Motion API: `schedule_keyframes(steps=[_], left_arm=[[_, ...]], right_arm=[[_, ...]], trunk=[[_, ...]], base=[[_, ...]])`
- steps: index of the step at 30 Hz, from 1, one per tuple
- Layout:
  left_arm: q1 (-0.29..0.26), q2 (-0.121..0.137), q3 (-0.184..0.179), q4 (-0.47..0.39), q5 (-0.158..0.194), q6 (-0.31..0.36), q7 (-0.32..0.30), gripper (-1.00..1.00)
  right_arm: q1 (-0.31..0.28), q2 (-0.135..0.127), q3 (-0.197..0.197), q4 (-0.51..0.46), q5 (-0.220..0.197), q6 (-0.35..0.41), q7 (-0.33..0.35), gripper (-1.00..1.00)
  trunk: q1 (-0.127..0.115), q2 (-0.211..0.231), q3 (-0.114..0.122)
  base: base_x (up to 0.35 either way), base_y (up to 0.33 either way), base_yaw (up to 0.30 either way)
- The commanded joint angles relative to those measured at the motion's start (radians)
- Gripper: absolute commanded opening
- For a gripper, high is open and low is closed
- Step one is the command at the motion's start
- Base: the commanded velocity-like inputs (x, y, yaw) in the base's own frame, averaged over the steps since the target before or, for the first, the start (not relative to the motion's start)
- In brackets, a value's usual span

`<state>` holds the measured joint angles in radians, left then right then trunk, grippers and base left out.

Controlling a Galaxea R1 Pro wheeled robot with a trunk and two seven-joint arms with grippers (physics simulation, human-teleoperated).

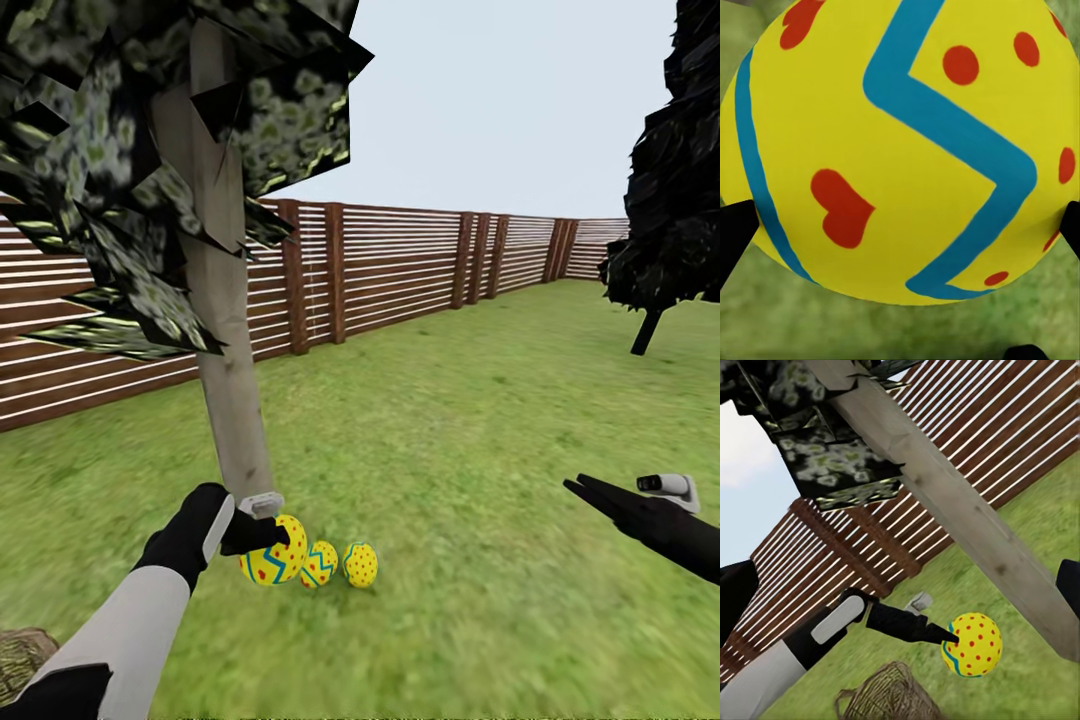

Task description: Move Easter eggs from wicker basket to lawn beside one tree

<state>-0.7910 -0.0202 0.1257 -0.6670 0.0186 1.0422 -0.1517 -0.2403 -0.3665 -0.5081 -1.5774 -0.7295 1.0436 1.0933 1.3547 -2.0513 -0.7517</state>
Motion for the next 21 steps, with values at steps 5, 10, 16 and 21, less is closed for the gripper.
schedule_keyframes(steps=[5, 10, 16, 21], left_arm=[[-0.002, -0.001, 0.006, 0.011, -0.002, 0.005, 0.002, -1.0], [-0.024, -0.014, 0.006, 0.14, 0.003, 0.005, 0.008, -1.0], [-0.072, -0.021, 0.006, 0.27, 0.009, -0.116, 0.113, -1.0], [-0.081, -0.02, 0.01, 0.286, 0.01, -0.166, 0.136, -1.0]], right_arm=[[-0.001, 0.0, 0.002, 0.0, -0.002, 0.004, 0.004, 1.0], [0.0, 0.0, 0.005, 0.0, -0.003, 0.004, 0.004, 1.0], [0.0, 0.002, 0.01, -0.001, 0.007, 0.004, -0.001, 1.0], [-0.001, 0.003, 0.027, 0.0, 0.009, 0.004, -0.005, 1.0]], trunk=[[0.0, -0.001, -0.007], [0.0, -0.001, -0.014], [0.0, -0.001, -0.021], [0.0, -0.001, -0.028]], base=[[0.0, 0.0, 0.0], [0.0, 0.0, 0.0], [0.0, 0.0, 0.0], [0.0, 0.0, 0.0]])
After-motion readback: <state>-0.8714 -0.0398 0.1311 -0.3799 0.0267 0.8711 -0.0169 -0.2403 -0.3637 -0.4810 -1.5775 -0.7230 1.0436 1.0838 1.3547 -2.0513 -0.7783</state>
